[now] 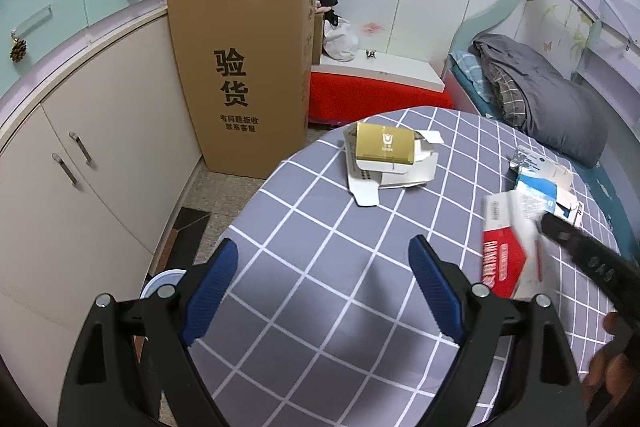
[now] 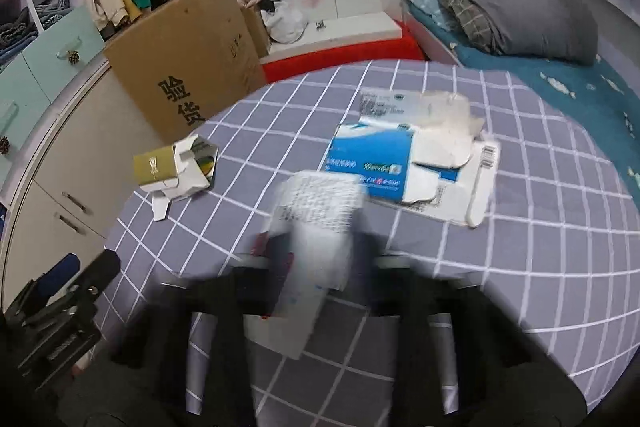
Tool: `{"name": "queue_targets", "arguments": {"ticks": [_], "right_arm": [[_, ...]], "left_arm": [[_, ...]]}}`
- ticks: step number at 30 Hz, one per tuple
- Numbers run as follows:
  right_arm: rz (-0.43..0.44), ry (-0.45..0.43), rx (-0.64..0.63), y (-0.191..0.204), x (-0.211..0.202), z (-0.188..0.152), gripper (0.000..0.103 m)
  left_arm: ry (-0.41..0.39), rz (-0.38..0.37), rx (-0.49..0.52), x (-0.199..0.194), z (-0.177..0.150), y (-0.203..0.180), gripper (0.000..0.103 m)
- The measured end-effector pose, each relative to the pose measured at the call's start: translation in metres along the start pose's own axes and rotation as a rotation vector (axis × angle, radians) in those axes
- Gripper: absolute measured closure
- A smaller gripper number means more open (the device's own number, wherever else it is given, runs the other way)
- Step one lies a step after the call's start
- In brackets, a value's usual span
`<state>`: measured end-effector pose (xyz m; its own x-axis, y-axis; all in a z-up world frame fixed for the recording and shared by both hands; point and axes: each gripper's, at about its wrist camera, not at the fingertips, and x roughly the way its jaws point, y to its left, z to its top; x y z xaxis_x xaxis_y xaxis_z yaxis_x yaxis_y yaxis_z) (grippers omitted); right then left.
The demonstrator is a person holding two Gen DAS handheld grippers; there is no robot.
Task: Collect trash
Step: 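Grasp the white-and-red cardboard box with the right gripper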
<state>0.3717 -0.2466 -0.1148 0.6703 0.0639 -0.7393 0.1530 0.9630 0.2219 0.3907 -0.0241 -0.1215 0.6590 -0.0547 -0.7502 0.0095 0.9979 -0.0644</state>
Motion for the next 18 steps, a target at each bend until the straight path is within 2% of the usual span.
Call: {"name": "queue_targets", "arguments": {"ticks": [5,7,8,9,11,18], "right_arm": [[0.090,0.051,0.038,-0.007,0.005,0.003,0.100],[0.091,0.058,0.074,-0.011,0.005,0.003,0.094],[0.079,0.059,0.084,-0.012,0.004,0.001,0.071],[0.062,0.049,0.076,-0.010,0.002,-0.002,0.042],[0.052,0.032,0.060,-0.006,-0.002,-0.006,0.040],[0.045,0.067,0.048,0.013,-0.004,-0.017,0.041]], "left_arm": [[0.005,-0.012,-0.010,0.003,-0.001,-0.003,0.018],[0.002,-0.012,-0.011,0.001,-0.002,-0.004,0.018],[-0.001,-0.017,-0.010,0.000,-0.003,-0.005,0.018],[-0.004,-0.018,-0.006,-0.001,-0.003,-0.005,0.018],[-0.014,-0.010,-0.002,-0.004,-0.003,-0.005,0.018],[-0.023,0.000,-0.016,-0.010,-0.007,0.004,0.018]]}}
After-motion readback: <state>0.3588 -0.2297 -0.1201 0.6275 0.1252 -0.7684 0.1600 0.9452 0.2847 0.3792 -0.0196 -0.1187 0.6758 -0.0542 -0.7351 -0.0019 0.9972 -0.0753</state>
